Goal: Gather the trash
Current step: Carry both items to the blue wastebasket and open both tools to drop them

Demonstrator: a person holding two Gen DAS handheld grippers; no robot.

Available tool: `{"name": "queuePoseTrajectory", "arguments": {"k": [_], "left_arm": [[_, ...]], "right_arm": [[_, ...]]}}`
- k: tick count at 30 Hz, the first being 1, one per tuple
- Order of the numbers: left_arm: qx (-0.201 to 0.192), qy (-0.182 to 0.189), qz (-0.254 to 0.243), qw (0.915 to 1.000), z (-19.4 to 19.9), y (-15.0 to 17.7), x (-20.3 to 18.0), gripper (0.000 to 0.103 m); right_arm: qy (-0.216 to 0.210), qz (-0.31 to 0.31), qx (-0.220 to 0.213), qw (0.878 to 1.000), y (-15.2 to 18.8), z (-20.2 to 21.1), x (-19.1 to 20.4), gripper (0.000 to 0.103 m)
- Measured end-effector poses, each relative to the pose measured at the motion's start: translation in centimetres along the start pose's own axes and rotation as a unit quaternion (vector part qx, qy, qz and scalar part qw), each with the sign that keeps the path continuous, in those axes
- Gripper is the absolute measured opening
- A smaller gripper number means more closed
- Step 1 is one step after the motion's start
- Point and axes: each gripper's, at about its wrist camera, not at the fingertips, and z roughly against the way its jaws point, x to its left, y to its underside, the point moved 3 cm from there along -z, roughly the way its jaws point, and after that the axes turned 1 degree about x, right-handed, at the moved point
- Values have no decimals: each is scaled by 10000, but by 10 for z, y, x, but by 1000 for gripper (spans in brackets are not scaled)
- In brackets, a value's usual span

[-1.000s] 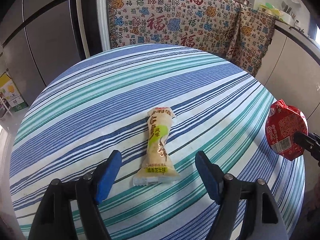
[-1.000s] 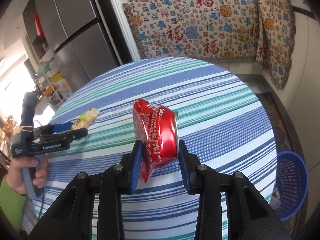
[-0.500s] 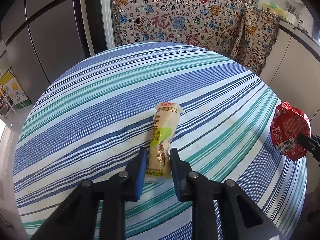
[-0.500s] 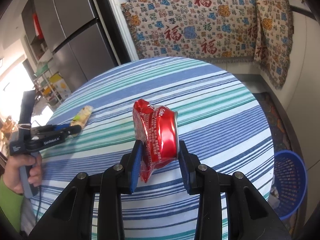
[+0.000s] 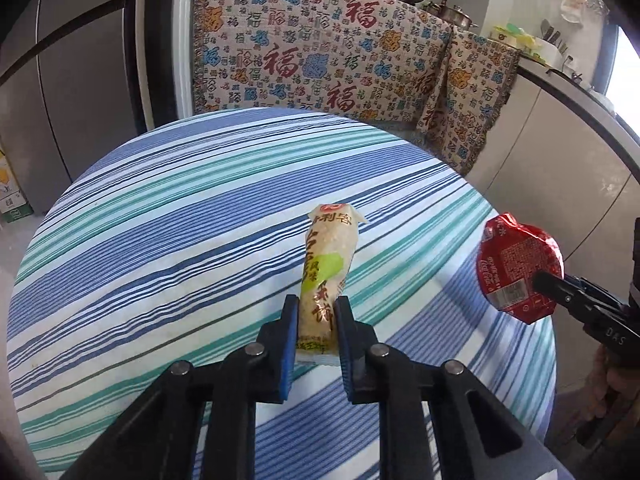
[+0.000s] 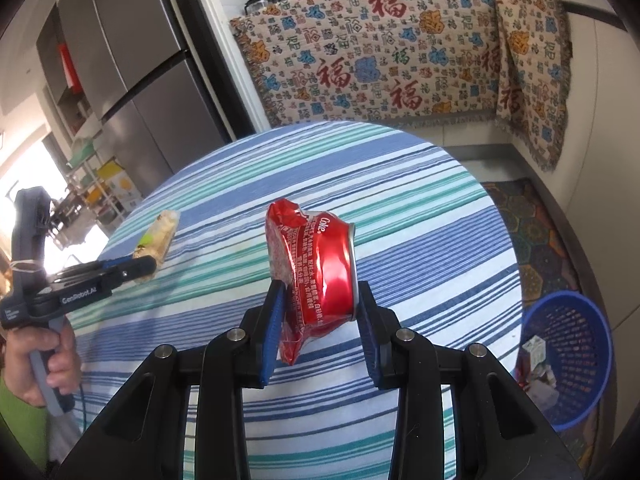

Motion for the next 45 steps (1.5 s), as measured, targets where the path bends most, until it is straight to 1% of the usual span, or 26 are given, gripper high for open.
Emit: {"name": "queuePoseTrajectory", "arguments": {"k": [3, 7, 10, 14, 17, 19, 22, 25, 28, 30, 34, 36, 38, 41, 45], "left_arm": [[-80, 212, -208, 9995, 8, -7, -35, 18], [-124, 599, -479, 9970, 10, -20, -91, 18], [-89, 867, -681, 9939, 4, -28, -139, 18], [65, 1242, -958, 9876, -10, -32, -208, 18], [224, 1488, -1155, 9818, -24, -32, -258, 18], [353, 1618, -1265, 9780, -39, -31, -287, 18], [580, 1687, -1446, 9733, -66, -25, -328, 18], [839, 1697, -1529, 9699, -97, -17, -360, 18], [1053, 1704, -1549, 9674, -130, -7, -382, 18], [1168, 1723, -1555, 9657, -152, -2, -394, 18], [1455, 1773, -1478, 9621, -195, 6, -408, 18], [1583, 1780, -1440, 9605, -214, 11, -412, 18], [1666, 1764, -1444, 9593, -227, 18, -416, 18], [1791, 1692, -1484, 9577, -248, 29, -422, 18], [1964, 1635, -1544, 9544, -271, 41, -425, 19]], "right_arm": [[20, -119, -58, 9999, -1, 16, -15, 35], [208, -310, -195, 9991, -3, 47, -47, 35], [494, -387, -277, 9976, -2, 76, -78, 35], [1092, -432, -265, 9927, 4, 112, -129, 35], [1495, -556, -191, 9870, 11, 131, -172, 36], [1663, -682, -89, 9837, 17, 138, -199, 36], [1803, -909, 145, 9793, 28, 138, -237, 36], [1864, -1098, 411, 9755, 38, 132, -272, 36], [1869, -1358, 667, 9707, 48, 121, -309, 36], [1799, -1531, 819, 9682, 56, 112, -331, 36], [1650, -1795, 1179, 9626, 72, 86, -371, 36], [1584, -1896, 1304, 9602, 79, 74, -387, 36], [1432, -2060, 1426, 9575, 88, 60, -403, 36], [1287, -2299, 1557, 9520, 101, 43, -422, 36], [1193, -2492, 1674, 9464, 113, 24, -438, 37]]}}
